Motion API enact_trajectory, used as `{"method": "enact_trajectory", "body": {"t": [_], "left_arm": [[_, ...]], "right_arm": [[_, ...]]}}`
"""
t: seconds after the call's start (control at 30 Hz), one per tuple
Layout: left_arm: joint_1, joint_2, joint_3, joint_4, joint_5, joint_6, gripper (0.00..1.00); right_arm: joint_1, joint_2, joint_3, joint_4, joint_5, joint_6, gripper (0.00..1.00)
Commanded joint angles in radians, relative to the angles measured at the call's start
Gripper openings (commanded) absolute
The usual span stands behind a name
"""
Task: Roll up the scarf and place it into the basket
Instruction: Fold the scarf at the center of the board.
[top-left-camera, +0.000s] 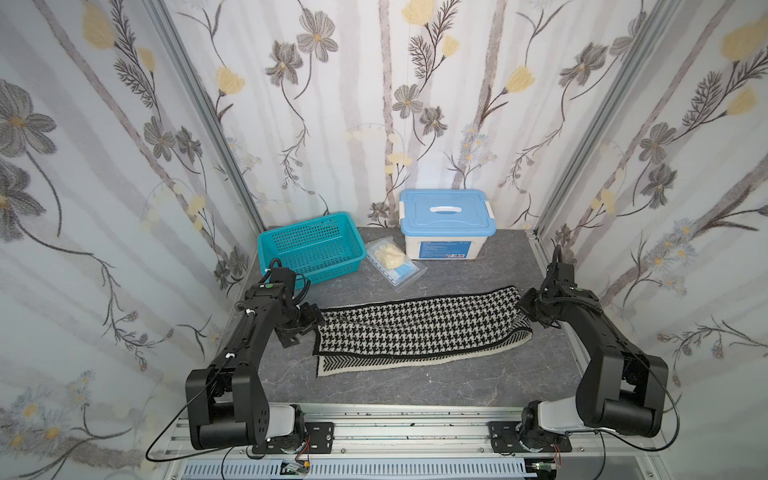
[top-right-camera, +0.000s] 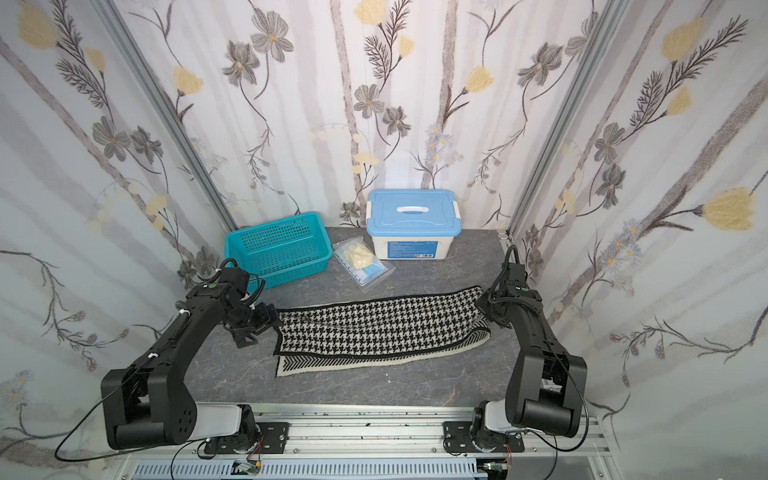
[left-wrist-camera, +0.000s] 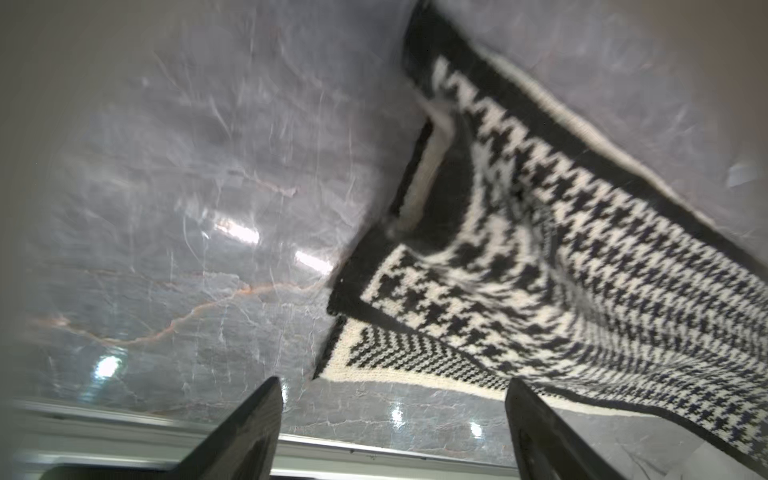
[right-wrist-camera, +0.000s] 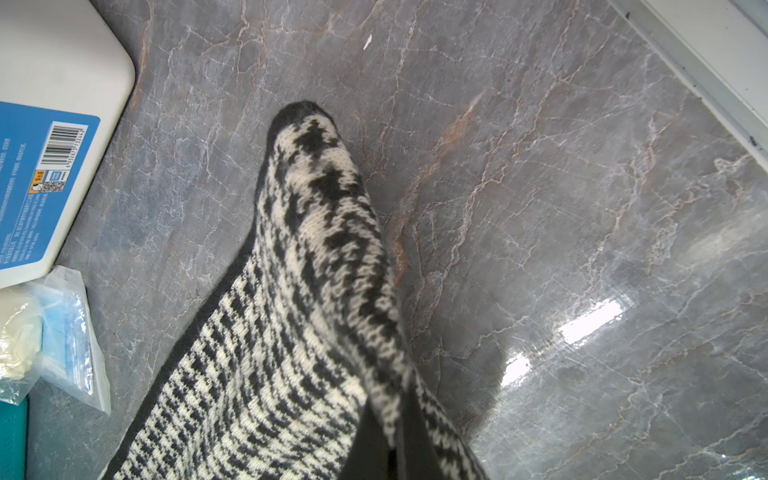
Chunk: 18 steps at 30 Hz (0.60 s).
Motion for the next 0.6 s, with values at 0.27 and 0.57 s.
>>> {"method": "enact_trajectory", "body": {"t": [0.27,0.57], "left_arm": [[-0.011,0.024,-0.186,0.187,-0.01,-0.151,0.6],[-0.017,0.123,-0.205,0.317,-0.036,-0.175,0.57]], "right_arm": [[0.0,-0.001,0.038,-0.027,0.023,-0.024,0.0],[0.001,-0.015,0.016,-0.03,0.021,-0.022,0.0]]}}
